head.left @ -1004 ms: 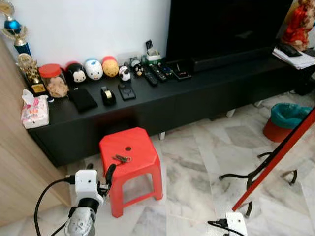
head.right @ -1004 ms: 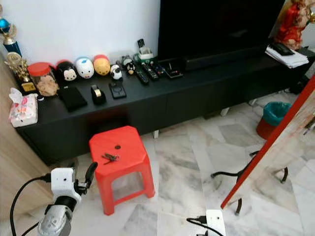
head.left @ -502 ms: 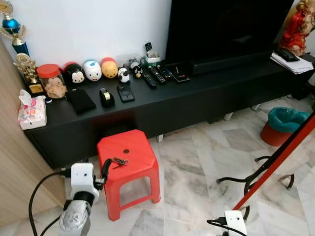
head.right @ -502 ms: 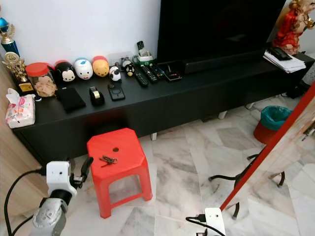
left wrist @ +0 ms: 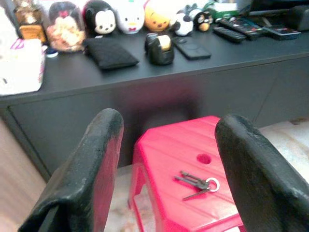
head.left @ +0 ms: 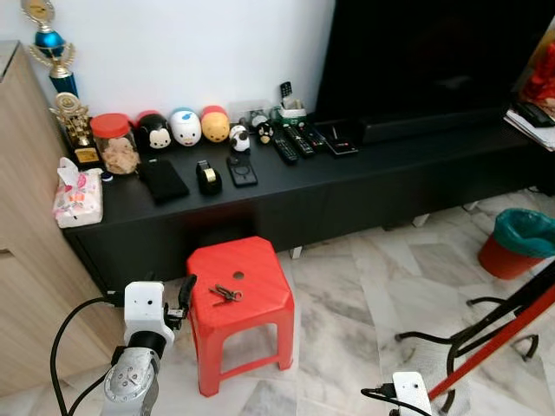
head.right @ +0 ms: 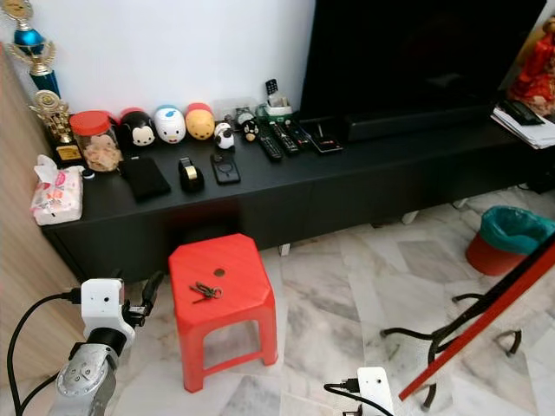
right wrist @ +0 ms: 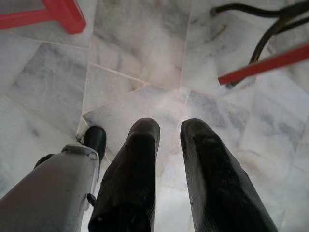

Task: Hang keys on a hook

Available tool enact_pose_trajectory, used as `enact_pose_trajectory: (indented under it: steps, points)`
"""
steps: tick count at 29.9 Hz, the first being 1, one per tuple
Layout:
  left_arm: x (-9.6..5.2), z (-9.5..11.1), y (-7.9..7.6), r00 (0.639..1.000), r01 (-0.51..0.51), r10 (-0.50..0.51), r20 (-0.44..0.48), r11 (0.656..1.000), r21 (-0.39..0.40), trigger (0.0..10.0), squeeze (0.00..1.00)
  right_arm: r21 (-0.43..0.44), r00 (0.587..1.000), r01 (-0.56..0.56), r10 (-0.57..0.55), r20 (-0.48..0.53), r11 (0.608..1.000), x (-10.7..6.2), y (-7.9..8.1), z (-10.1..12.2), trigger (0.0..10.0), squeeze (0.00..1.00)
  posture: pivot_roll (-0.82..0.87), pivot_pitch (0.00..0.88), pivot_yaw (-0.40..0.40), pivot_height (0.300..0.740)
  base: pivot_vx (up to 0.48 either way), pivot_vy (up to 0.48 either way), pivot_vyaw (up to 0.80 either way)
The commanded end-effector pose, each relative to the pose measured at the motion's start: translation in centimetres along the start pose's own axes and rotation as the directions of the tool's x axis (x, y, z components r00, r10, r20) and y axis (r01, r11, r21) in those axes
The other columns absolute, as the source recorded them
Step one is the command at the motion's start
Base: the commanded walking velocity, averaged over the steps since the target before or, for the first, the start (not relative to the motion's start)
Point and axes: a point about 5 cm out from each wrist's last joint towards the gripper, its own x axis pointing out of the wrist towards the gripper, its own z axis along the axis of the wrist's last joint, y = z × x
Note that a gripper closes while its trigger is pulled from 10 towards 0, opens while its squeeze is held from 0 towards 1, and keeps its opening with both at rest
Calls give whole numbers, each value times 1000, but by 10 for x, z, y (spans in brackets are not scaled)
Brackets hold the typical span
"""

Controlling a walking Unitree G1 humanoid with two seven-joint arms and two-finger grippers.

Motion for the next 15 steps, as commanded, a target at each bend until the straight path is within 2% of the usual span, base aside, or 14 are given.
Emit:
enact_pose_trajectory:
  steps: [1,15]
  points:
    - [1,-2,1,1000,2,-2,-16,1000,9,10000,0,-4,1000,4,-4,18,1000,0,-3,5,10000,0,70,0,-109,740,300,0,0]
    - [2,-5,2,1000,3,-2,-20,1000,5,10000,0,-1,1000,2,-2,15,1000,0,-2,4,10000,0,69,1,-111,740,298,0,0]
